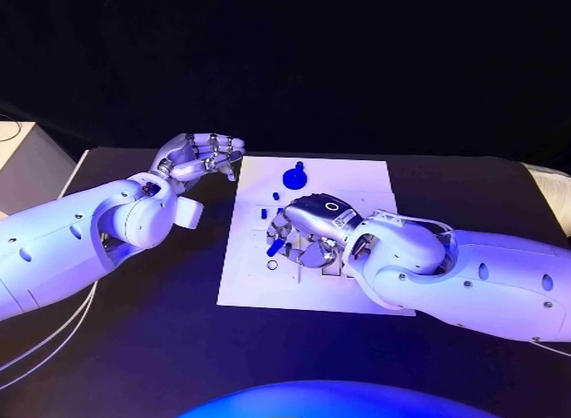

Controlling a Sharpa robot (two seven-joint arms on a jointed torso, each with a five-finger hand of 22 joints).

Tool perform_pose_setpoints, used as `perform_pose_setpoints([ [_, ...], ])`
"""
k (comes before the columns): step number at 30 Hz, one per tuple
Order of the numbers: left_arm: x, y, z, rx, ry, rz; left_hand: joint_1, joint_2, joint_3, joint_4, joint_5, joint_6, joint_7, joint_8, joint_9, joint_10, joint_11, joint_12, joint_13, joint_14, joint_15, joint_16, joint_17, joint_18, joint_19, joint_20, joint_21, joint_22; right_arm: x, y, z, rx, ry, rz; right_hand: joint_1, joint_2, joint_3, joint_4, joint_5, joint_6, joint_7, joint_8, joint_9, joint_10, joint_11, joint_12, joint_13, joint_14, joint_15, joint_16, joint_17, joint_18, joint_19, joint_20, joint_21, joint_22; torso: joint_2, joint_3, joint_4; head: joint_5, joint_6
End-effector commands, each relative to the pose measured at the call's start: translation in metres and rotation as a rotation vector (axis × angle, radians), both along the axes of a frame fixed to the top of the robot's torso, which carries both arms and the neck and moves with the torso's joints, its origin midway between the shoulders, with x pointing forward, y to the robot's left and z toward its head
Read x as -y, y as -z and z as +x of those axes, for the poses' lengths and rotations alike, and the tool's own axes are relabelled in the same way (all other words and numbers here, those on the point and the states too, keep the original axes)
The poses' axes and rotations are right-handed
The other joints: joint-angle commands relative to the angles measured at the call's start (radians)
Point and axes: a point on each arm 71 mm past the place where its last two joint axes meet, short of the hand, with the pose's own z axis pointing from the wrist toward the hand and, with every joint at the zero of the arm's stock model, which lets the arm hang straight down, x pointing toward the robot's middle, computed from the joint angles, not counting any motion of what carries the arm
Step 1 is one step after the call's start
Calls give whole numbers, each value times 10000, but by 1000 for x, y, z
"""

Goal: Assemble the parts on the task board

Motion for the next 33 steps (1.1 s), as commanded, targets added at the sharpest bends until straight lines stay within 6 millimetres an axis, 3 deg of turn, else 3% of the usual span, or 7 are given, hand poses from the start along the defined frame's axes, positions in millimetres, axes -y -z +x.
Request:
perform_pose_setpoints([
  [1,3,0,-1,-26,194,-148,87,16,-23,-18,34,85,4,55,-10,0,-2,-5,-8,-21,39,-40,-15,74,53,-11,-10,-7,-4,9,-2,101,-333,-495,62,200,74,-5,-29,13,55,163,580,238,-146,-22,12,283,-33,28,-1,-77,18,-53,7,-19,6,4,-2,27,-34],
  [12,3,-1,-1,-37,189,-146,75,12,-30,-11,32,81,8,55,-14,-6,1,-8,-12,-22,42,-41,-17,72,52,-9,-11,-7,-12,23,-4,-76,-313,-836,41,198,93,-26,-37,-4,61,167,595,231,-140,-42,14,283,-28,33,10,-79,21,-52,19,-4,7,4,0,149,-142],
  [18,2,-1,-1,-41,191,-142,75,12,-30,-11,32,81,8,55,-14,-6,1,-8,-12,-22,42,-41,-17,72,52,-9,-11,-7,-12,26,-2,-109,-147,-958,27,203,109,-39,-29,-15,64,169,606,230,-137,-54,16,281,-26,32,7,-78,19,-50,11,-9,3,-9,0,147,-156],
  [33,0,-1,-2,-48,153,-109,69,17,-33,-4,34,75,11,57,-20,-22,5,-13,-21,-23,46,-45,-21,70,50,-8,-12,-8,-10,29,2,102,86,-1424,14,209,127,-56,-26,-24,67,175,619,234,-135,-64,19,284,-24,42,30,-85,27,-48,39,23,3,6,-5,181,-218],
])
